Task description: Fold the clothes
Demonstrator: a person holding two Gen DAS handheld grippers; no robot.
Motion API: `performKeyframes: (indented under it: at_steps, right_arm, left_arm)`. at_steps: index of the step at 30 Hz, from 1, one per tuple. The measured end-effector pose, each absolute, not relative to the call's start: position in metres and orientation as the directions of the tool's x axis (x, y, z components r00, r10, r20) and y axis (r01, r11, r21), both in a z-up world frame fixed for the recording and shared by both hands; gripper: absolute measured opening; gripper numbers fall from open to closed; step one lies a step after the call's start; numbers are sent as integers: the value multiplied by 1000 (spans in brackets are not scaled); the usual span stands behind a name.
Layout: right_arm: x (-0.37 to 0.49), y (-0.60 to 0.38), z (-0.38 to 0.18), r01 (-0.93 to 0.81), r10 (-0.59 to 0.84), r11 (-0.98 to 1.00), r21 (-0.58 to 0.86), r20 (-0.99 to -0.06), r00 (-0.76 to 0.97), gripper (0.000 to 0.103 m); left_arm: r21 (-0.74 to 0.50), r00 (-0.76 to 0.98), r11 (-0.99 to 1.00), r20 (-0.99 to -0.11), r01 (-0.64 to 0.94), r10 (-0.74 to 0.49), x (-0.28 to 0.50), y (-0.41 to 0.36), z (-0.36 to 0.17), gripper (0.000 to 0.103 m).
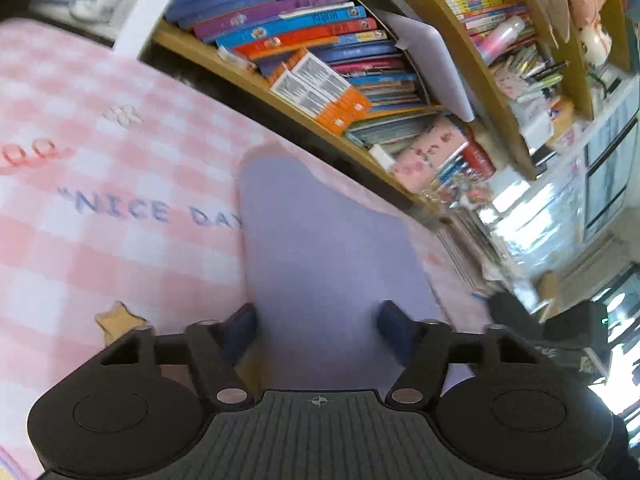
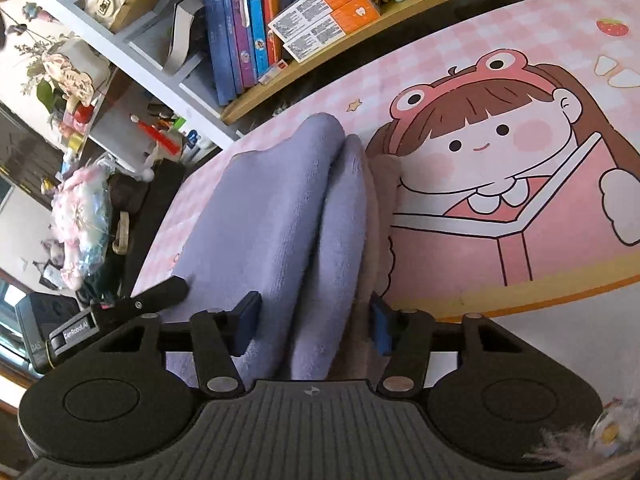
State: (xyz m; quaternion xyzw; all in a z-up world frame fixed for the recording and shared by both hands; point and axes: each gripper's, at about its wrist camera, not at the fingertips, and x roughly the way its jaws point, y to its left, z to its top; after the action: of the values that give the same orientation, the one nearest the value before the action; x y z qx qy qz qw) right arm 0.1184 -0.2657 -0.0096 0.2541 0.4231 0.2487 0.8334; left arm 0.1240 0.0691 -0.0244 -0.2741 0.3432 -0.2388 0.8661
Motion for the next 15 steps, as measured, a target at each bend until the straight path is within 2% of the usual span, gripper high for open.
performKeyframes:
  at_steps: [3,7,8,13,15]
  right_arm:
    - [106,-256,3,-292,598,789,541,-565,569,26]
    - [77,-240,19,-410,528,849,333,-561,637,24]
    - [72,-241,20,-416,528,849,326,-565,634,24]
    - [60,-253,20,-392,554,832,392,-594,583,25]
    - [59,-257,19,-365,563,826,429,-604,564,28]
  left_arm:
    - [-566,671,781,-473,264,-571,108,56,-12,55]
    - [-482,680,816,-484,318,-551,81,41,1,55]
    - [-465,681,822,-486,330,-548,74,38,3,55]
    - [-528,643,791,-496,309,-583,61,46,-2,55]
    - [-540,647,789,-495,293,-579,60,50,-4,63]
